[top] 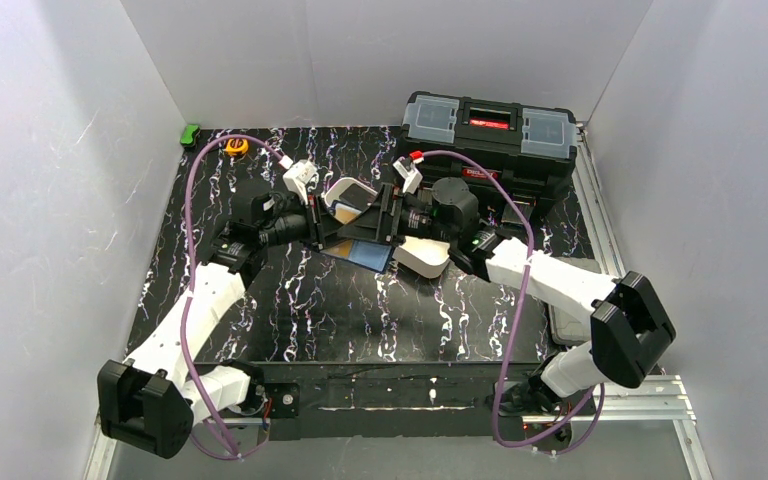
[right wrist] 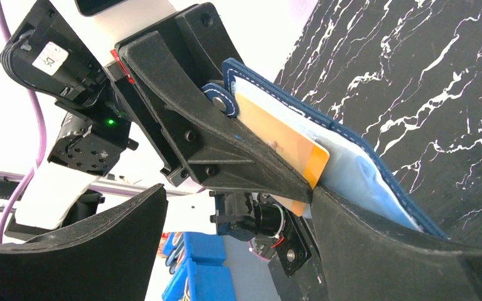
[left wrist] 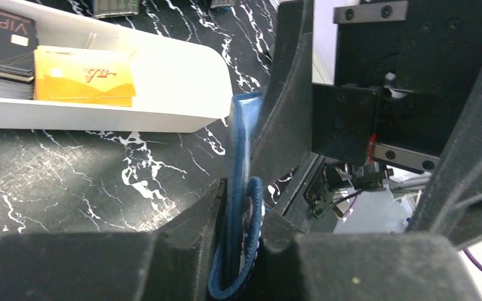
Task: Put the credit cards into the card holder
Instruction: Turn over the card slot in the card holder.
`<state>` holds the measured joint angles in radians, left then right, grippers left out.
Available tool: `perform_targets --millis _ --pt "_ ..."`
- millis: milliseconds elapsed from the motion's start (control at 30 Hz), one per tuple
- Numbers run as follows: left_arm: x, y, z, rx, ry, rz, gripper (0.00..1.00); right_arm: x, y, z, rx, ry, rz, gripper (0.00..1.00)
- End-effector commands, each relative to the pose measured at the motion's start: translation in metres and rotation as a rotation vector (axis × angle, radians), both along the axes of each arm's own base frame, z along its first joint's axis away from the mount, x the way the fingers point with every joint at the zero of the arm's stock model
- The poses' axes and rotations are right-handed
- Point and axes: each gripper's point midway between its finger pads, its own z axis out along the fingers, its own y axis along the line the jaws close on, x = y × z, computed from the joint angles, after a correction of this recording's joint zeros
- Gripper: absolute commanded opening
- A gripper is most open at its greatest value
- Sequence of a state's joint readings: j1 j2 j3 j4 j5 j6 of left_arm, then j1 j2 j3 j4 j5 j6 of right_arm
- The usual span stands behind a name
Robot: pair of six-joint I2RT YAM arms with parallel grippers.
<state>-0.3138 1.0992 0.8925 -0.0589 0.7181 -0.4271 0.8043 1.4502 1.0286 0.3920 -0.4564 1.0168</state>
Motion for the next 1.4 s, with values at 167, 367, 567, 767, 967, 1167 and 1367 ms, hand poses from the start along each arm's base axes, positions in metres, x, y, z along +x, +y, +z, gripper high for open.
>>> perform_targets --millis 167,367,567,767,967,1167,1367 --pt "-0.007 0.009 0.004 0.001 -0.002 -0.04 0.0 -0.018 -0.053 0.042 0.079 -0.192 -0.013 0.9" --pt "-0.019 0.013 -0.036 0.074 0.072 -0.098 0.0 0.014 -0.103 0.016 -0.037 -0.177 -0.187 0.9" --pt "-0.038 0.017 -0.079 0.137 0.135 -0.202 0.0 0.053 -0.126 -0.03 -0.242 -0.071 -0.315 0.87" --pt "-0.061 0.024 -0.097 0.194 0.108 -0.317 0.0 0.085 -0.129 -0.077 -0.398 0.01 -0.387 0.9" --pt "-0.068 0.028 -0.122 0.233 0.151 -0.373 0.0 0.118 -0.12 -0.103 -0.478 0.058 -0.425 0.98" --pt "-0.07 0.025 -0.118 0.205 0.141 -0.413 0.0 0.145 -0.107 -0.128 -0.528 0.08 -0.447 0.98" --pt "-0.079 0.023 -0.114 0.176 0.155 -0.446 0.0 0.163 -0.094 -0.161 -0.622 0.087 -0.49 0.95"
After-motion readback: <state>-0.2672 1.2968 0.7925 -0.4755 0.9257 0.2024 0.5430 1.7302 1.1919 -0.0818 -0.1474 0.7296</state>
